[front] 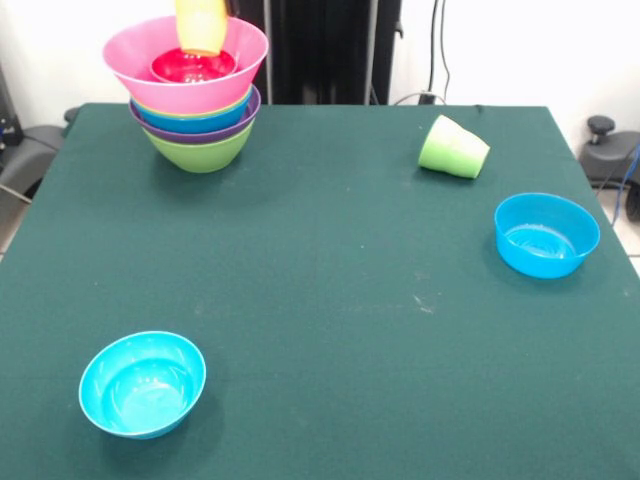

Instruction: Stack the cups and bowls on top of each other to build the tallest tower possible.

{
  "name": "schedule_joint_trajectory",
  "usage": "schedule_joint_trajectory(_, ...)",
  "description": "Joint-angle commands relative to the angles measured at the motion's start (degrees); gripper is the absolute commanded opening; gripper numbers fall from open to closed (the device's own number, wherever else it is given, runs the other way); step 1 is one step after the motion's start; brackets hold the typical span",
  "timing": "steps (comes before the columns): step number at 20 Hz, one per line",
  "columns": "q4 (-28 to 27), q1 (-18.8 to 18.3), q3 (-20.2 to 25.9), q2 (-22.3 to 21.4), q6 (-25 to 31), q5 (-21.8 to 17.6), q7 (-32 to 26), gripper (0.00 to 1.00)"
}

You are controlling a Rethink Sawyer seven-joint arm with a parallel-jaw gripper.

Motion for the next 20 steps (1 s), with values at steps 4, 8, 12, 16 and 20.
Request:
schedule_joint_trajectory(4, 2.3, 2.1, 3.0, 1.2, -0.9, -5.2, -3.8, 1.00)
schedule_joint_trajectory(8, 2.2, 2.4, 3.1, 0.9, -1.0, -5.7, -3.9, 1.00)
schedule_joint_trajectory(12, 2.2, 2.6, 3.0, 0.7, -2.5, -6.2, -2.7, 1.00)
schedule_joint_trajectory(16, 1.0, 3.6, 1.8, 1.9, -3.3, -7.3, -1.4, 1.00)
schedule_joint_trajectory(20, 1.2, 3.3, 2.0, 1.6, -3.0, -7.2, -1.6, 1.00)
